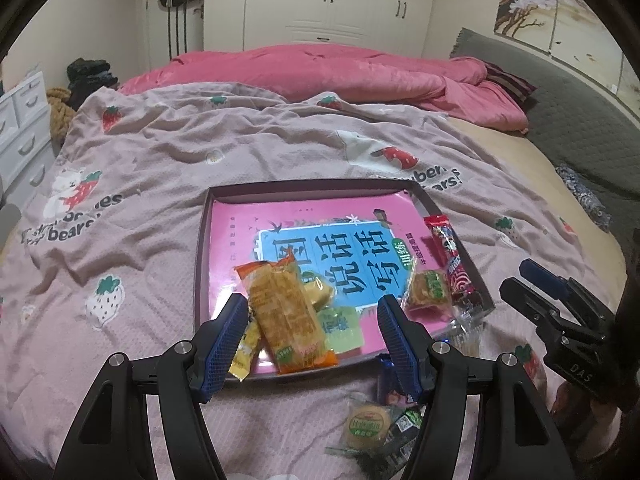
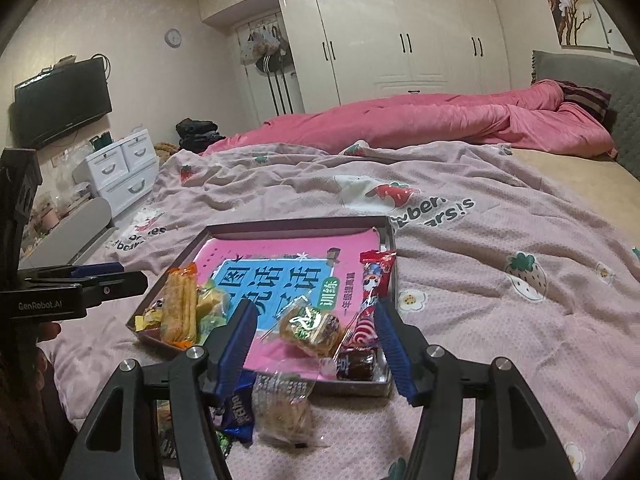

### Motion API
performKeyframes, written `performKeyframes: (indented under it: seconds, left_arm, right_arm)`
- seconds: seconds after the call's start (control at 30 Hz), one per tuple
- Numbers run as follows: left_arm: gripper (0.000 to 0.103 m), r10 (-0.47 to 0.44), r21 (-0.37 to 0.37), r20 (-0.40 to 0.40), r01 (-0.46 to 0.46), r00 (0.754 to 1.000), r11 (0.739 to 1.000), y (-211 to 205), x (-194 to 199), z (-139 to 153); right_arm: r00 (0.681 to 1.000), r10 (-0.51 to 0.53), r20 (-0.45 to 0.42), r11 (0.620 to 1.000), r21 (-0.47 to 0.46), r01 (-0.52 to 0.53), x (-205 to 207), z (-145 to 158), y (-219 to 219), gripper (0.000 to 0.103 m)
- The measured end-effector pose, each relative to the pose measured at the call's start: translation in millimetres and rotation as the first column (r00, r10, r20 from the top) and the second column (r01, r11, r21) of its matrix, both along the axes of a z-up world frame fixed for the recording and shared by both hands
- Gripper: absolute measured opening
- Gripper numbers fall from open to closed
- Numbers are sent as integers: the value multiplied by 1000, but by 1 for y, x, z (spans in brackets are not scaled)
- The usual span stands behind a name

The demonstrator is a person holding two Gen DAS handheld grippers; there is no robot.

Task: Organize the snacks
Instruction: 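Move both open tools back toward the remaining snacks beside the tray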

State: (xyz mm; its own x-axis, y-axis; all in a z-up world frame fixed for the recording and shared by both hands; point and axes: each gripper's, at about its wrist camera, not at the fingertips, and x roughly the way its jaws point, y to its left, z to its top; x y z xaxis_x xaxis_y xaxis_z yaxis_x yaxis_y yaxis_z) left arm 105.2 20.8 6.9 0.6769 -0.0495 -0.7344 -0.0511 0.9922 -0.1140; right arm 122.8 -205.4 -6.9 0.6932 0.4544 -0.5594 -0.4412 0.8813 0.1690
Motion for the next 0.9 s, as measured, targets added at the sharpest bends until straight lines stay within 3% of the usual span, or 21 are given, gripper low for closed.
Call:
performKeyframes:
  seconds: [0.9]
  left_arm:
    - [69, -88, 0, -42, 88, 995, 996, -12, -29, -8]
  right_arm:
    - [997, -17, -79, 998, -56, 13, -27, -10, 2, 60]
